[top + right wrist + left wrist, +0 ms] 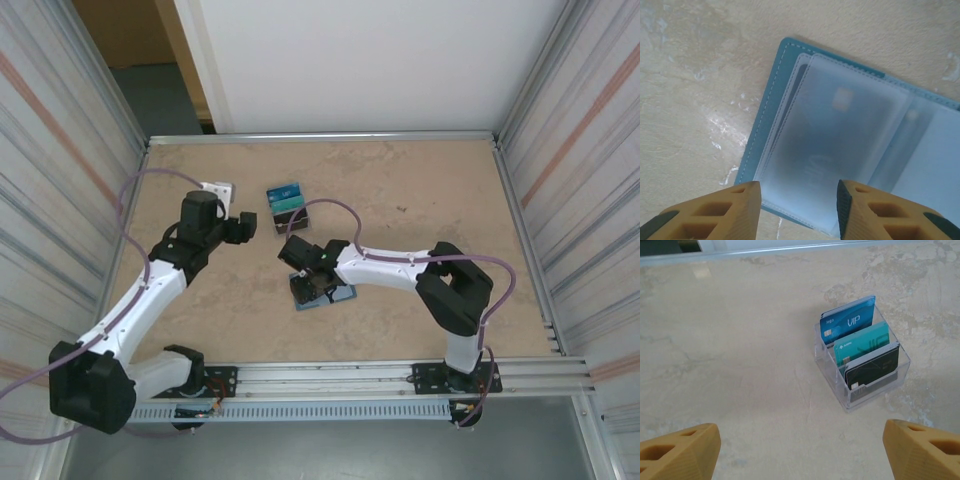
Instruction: Take the credit cards out of the card holder
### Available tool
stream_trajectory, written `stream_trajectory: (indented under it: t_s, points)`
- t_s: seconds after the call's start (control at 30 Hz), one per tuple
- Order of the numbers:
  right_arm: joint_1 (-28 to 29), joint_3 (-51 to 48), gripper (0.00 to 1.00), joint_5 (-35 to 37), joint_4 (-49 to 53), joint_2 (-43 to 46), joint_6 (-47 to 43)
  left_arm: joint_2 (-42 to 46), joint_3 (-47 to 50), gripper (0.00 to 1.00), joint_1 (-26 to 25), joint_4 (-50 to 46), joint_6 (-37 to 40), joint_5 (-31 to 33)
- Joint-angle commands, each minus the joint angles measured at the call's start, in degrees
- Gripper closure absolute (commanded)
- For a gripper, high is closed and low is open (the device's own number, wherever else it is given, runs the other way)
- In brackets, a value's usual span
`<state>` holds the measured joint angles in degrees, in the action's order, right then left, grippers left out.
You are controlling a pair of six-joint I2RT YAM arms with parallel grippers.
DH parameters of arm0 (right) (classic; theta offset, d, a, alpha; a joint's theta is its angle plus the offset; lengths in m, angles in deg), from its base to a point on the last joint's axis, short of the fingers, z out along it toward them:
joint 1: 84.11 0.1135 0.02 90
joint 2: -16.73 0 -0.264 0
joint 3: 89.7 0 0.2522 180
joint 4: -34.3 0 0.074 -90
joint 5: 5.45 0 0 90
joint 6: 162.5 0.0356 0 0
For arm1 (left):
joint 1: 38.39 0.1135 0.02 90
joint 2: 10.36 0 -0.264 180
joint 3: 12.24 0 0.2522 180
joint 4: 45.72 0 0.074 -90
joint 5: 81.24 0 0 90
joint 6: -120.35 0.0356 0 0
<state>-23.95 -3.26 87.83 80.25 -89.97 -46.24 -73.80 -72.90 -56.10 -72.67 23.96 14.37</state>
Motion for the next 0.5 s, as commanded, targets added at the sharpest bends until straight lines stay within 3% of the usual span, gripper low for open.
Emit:
stream_trajectory:
  t_s: [0.0, 0.23, 0.47]
  points:
    - [0.72, 2.21, 0.55, -0.96, 1.31, -2.01, -1.08, 1.78, 0.97, 0.15, -0.19, 1.55, -4.8, -0.57]
    - [0.99, 2.72, 0.47, -1.56, 0.87, -3.85, -0.51, 2.03, 1.79, 0.14, -0.18, 1.76, -6.72, -1.58]
    - [0.92, 2.11, 0.47, -0.92, 0.64, -4.99, -0.21, 1.83, 1.86, 0.14, -0.15, 1.73, -6.62, -2.5]
